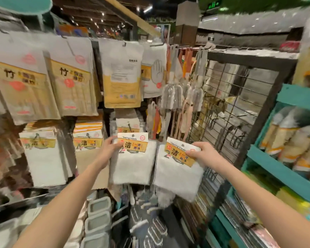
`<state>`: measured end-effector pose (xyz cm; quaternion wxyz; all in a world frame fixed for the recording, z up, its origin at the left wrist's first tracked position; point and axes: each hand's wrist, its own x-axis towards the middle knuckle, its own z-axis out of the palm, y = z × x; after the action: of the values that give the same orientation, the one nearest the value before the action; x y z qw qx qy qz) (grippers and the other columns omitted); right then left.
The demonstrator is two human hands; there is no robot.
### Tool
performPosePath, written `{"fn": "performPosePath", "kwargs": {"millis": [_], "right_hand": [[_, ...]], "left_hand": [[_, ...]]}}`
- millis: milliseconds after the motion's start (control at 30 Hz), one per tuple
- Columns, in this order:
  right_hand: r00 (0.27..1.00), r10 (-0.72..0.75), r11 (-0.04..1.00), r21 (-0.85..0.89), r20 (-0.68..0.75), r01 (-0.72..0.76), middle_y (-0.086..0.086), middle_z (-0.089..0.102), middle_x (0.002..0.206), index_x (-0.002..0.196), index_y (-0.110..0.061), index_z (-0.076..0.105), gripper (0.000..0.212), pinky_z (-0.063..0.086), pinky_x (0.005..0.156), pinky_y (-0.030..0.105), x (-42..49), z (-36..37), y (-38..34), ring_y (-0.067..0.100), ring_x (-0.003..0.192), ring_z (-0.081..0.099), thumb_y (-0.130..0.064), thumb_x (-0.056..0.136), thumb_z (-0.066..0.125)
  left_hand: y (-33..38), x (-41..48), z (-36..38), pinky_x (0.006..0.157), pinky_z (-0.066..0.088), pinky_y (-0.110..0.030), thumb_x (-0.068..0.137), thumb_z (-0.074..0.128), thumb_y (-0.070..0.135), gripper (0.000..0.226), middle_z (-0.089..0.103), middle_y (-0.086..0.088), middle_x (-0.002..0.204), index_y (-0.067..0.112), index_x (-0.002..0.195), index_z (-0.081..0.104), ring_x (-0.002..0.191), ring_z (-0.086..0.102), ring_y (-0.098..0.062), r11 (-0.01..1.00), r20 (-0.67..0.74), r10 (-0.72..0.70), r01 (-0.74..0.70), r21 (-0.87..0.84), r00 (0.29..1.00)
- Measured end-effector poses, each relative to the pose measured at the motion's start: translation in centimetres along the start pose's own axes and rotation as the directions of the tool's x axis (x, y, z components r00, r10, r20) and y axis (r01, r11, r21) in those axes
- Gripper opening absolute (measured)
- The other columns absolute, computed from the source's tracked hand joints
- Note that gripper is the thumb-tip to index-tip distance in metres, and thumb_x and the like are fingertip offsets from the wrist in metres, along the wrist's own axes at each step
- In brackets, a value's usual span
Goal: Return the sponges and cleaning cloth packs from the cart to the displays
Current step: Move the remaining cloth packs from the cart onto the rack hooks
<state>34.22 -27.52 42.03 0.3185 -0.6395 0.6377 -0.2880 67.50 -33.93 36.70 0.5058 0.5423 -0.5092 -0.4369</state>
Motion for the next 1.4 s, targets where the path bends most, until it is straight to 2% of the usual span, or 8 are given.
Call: {"fn": "performPosePath", "kwargs": {"millis": [200, 433, 700, 900, 1067, 1167, 1267, 1400], "right_hand": [[1.0, 0.001, 0.999, -0.033, 0.002, -0.001, -0.003, 0.073, 0.089, 0.085, -0.024, 0.066, 0.008, 0.055, 0.084, 0.043, 5.5, 1.4, -0.6, 0.015, 0.084, 0.07, -0.028, 0.081, 0.072], [0.998, -0.05, 0.998, -0.037, 0.037, 0.052, -0.009, 0.07, 0.08, 0.093, -0.017, 0.07, 0.013, 0.04, 0.052, 0.008, 8.9, 3.1, -0.8, -0.01, 0.056, 0.059, -0.026, 0.084, 0.069], [0.989, -0.069, 0.989, -0.121, 0.133, 0.085, -0.009, 0.071, 0.081, 0.079, -0.031, 0.066, 0.025, 0.046, 0.071, 0.033, 11.9, 5.8, -0.9, 0.009, 0.078, 0.064, -0.055, 0.071, 0.062], [0.972, -0.09, 0.991, -0.081, 0.219, 0.11, -0.013, 0.065, 0.075, 0.078, -0.025, 0.063, 0.007, 0.044, 0.058, 0.011, 13.3, 6.8, -2.5, -0.003, 0.068, 0.059, -0.028, 0.084, 0.067], [0.956, -0.114, 0.99, -0.046, 0.269, 0.131, -0.005, 0.07, 0.093, 0.091, -0.023, 0.065, 0.015, 0.047, 0.069, 0.021, 15.5, 9.4, -3.7, 0.005, 0.079, 0.062, -0.037, 0.088, 0.061], [0.944, -0.133, 0.99, -0.002, 0.3, 0.141, -0.007, 0.067, 0.086, 0.094, -0.018, 0.067, 0.02, 0.041, 0.057, 0.01, 16.4, 11.4, -5.2, 0.001, 0.071, 0.058, -0.037, 0.09, 0.06], [0.946, -0.106, 0.994, -0.006, 0.307, 0.113, -0.009, 0.065, 0.086, 0.095, -0.019, 0.066, 0.019, 0.041, 0.059, 0.016, 17.9, 13.4, -5.9, 0.004, 0.076, 0.058, -0.037, 0.089, 0.061], [0.965, -0.081, 0.997, 0.012, 0.249, 0.081, -0.003, 0.069, 0.106, 0.11, -0.015, 0.068, 0.033, 0.049, 0.081, 0.025, 19.5, 15.1, -5.7, 0.013, 0.098, 0.063, -0.038, 0.086, 0.065]], "left_hand": [[-3.3, 5.7, 0.1, 0.09, 0.052, -0.042, 0.087, 0.066, 0.014, 0.032, 0.069, -0.008, 0.11, 0.017, 0.118, 0.058, 0.095, 0.067, -0.024, 0.997, -0.062, -0.056, 0.053, -0.052, 0.997], [-5.0, 8.9, 0.6, 0.099, 0.044, -0.039, 0.089, 0.066, 0.022, 0.039, 0.062, 0.002, 0.118, 0.019, 0.126, 0.054, 0.107, 0.06, -0.019, 0.999, -0.058, -0.014, 0.017, 0.047, 0.998], [-7.0, 12.0, 0.6, 0.096, 0.045, -0.04, 0.088, 0.066, 0.029, 0.045, 0.062, -0.009, 0.125, 0.01, 0.128, 0.056, 0.115, 0.057, -0.028, 0.97, -0.213, -0.009, 0.06, 0.235, 0.977], [-4.9, 15.8, 1.7, 0.071, 0.044, -0.031, 0.09, 0.063, 0.019, 0.032, 0.068, -0.013, 0.098, 0.005, 0.118, 0.061, 0.087, 0.061, -0.029, 0.918, -0.349, -0.023, 0.158, 0.363, 0.937], [-4.3, 17.4, 1.6, 0.07, 0.048, -0.034, 0.088, 0.061, 0.016, 0.013, 0.068, -0.013, 0.095, 0.008, 0.097, 0.064, 0.088, 0.063, -0.032, 0.884, -0.358, -0.077, 0.23, 0.408, 0.93], [-3.7, 16.2, 1.6, 0.076, 0.048, -0.034, 0.084, 0.059, 0.002, 0.029, 0.061, -0.006, 0.102, 0.011, 0.11, 0.051, 0.093, 0.06, -0.026, 0.948, -0.33, 0.003, 0.103, 0.302, 0.944], [-2.7, 14.2, 0.5, 0.075, 0.048, -0.026, 0.086, 0.058, 0.002, 0.032, 0.06, 0.0, 0.107, 0.015, 0.114, 0.051, 0.089, 0.061, -0.01, 0.961, -0.336, 0.181, -0.094, 0.26, 0.924], [-2.0, 12.1, -1.1, 0.072, 0.042, -0.006, 0.096, 0.049, 0.007, 0.018, 0.06, 0.006, 0.107, 0.016, 0.109, 0.059, 0.09, 0.057, 0.008, 0.923, -0.192, 0.348, -0.299, 0.243, 0.918]]}}
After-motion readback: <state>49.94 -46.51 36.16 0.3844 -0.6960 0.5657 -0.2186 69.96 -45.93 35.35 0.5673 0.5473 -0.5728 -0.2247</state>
